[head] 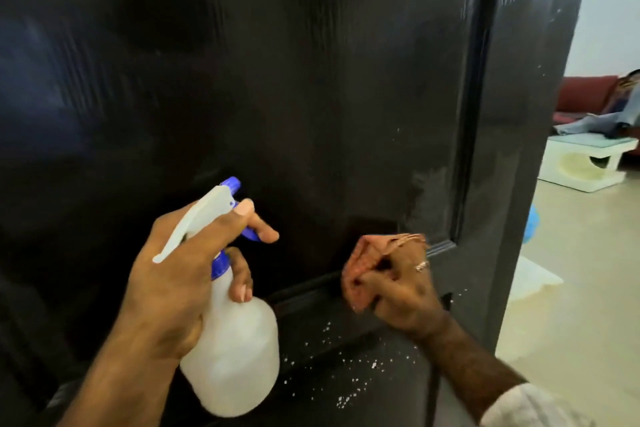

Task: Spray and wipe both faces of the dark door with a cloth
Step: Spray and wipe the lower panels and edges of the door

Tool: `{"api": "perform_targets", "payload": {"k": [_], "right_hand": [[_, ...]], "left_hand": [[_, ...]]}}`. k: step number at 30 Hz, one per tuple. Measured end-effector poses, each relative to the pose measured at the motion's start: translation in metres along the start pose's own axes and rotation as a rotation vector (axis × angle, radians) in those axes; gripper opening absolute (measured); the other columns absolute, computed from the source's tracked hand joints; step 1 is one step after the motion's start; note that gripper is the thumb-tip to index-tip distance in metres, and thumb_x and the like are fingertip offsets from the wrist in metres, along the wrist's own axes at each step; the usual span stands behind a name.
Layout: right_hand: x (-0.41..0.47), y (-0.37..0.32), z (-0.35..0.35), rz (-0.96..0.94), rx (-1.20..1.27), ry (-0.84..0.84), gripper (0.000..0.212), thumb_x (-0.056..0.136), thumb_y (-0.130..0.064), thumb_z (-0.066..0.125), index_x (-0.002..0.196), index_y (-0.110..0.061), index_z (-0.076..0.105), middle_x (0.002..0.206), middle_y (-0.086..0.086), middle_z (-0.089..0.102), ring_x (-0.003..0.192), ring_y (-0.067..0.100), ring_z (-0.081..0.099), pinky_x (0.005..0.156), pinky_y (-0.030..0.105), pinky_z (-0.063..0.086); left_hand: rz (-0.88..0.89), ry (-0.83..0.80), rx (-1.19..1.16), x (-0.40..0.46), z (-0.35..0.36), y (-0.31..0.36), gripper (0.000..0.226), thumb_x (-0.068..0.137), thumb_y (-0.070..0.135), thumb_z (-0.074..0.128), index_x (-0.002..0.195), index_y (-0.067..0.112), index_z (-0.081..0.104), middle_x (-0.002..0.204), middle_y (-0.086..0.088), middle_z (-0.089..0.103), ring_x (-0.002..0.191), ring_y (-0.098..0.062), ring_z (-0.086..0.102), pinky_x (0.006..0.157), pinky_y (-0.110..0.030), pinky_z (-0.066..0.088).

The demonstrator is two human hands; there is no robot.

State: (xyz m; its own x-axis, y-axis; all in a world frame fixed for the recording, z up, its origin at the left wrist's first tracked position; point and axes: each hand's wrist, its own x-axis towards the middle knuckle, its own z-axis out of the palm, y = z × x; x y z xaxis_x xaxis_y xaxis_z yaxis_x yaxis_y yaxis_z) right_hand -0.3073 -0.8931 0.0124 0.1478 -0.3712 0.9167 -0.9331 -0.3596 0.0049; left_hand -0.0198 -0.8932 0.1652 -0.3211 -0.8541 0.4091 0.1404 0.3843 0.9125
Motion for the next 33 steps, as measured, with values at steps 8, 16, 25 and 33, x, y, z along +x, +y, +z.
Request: {"api": "perform_targets", "payload": {"k": [8,16,25,33], "right_hand": [[0.115,0.025,-0.022,0.482,0.048,0.655,0.036,0.09,-0.003,0.059,0.123,-0.004,0.071,0.117,0.02,0.056,0.113,0.035,0.054,0.1,0.049,0.049],[-0.009,0.041,-0.011,0.075,0.008,0.033,0.037,0.083,0.003,0.069,0.105,-0.027,0.07,0.124,-0.003,0.057,0.108,0.021,0.056,0.088,0.041,0.05],[0.054,0.056,-0.011,0.471,-0.018,0.566,0.039,0.094,-0.006,0.06,0.132,-0.014,0.06,0.14,0.016,0.043,0.137,0.019,0.04,0.116,0.028,0.038],[0.005,0.148,-0.074,0.498,-0.143,0.288,0.051,0.094,-0.009,0.061,0.141,-0.028,0.051,0.145,0.022,0.046,0.129,0.041,0.049,0.102,0.061,0.048]], "left_hand": [[0.005,-0.077,0.012,0.012,0.04,-0.011,0.032,0.094,0.037,0.066,0.084,0.008,0.075,0.099,-0.015,0.079,0.045,-0.032,0.049,0.055,-0.042,0.051],[-0.015,-0.088,-0.007,0.016,0.056,-0.014,0.036,0.09,0.043,0.064,0.082,0.01,0.075,0.098,-0.016,0.078,0.044,-0.033,0.048,0.055,-0.042,0.051],[-0.048,-0.167,0.017,0.025,0.099,-0.023,0.039,0.09,0.046,0.064,0.086,0.008,0.075,0.096,-0.011,0.08,0.047,-0.034,0.052,0.052,-0.039,0.055],[-0.013,-0.287,0.077,0.053,0.153,-0.017,0.04,0.099,0.044,0.062,0.09,0.007,0.074,0.092,-0.006,0.08,0.045,-0.027,0.056,0.052,-0.035,0.057]]}}
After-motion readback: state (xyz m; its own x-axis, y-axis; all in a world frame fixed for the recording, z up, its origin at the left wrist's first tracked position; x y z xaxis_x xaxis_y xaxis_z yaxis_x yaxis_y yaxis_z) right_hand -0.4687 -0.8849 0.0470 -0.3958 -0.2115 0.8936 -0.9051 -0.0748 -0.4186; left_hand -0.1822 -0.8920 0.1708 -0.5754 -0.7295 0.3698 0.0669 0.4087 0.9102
